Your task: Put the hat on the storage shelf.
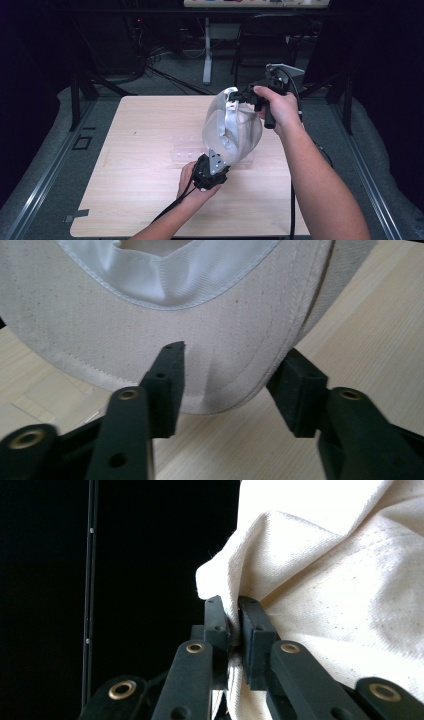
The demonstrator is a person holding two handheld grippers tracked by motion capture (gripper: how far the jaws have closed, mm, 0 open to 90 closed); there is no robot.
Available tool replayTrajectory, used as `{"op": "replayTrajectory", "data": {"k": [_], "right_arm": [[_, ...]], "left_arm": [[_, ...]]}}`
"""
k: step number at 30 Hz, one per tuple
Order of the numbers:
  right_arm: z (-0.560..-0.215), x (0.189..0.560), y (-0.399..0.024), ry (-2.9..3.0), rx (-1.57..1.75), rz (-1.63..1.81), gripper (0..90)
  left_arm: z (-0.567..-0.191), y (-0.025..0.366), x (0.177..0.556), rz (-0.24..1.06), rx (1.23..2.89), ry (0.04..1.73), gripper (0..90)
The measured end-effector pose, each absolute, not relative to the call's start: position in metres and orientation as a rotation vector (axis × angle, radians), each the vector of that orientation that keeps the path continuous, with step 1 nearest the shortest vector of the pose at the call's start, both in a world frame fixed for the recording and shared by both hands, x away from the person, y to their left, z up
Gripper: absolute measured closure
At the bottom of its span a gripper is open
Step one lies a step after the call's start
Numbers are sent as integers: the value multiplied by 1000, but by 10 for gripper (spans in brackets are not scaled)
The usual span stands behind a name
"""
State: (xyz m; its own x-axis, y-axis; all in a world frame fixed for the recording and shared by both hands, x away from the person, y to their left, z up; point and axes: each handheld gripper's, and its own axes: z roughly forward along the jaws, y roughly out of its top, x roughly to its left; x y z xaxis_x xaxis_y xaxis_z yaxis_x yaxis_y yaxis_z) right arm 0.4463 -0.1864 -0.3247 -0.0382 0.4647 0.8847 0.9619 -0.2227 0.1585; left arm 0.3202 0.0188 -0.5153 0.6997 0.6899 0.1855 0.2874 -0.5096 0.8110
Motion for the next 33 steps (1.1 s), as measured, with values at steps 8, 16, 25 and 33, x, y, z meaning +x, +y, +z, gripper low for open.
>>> {"op": "replayTrajectory", "data": {"k": [8,16,25,33], "right_arm": [[-325,445,-189,-1509,-1712,-1217,841],[-319,443,-191,-1507,-1721,-1241,841],[-317,443,-184,-1538,-1707,-1239,842],[-323,444,-176,-1561,-1697,-1221,842]], "left_arm": [[-512,20,313,682,2134,661,734],[-501,41,316,693,2088,681,797],[-495,65,333,601,2009,738,815],[-500,72,342,511,1934,733,839]]}}
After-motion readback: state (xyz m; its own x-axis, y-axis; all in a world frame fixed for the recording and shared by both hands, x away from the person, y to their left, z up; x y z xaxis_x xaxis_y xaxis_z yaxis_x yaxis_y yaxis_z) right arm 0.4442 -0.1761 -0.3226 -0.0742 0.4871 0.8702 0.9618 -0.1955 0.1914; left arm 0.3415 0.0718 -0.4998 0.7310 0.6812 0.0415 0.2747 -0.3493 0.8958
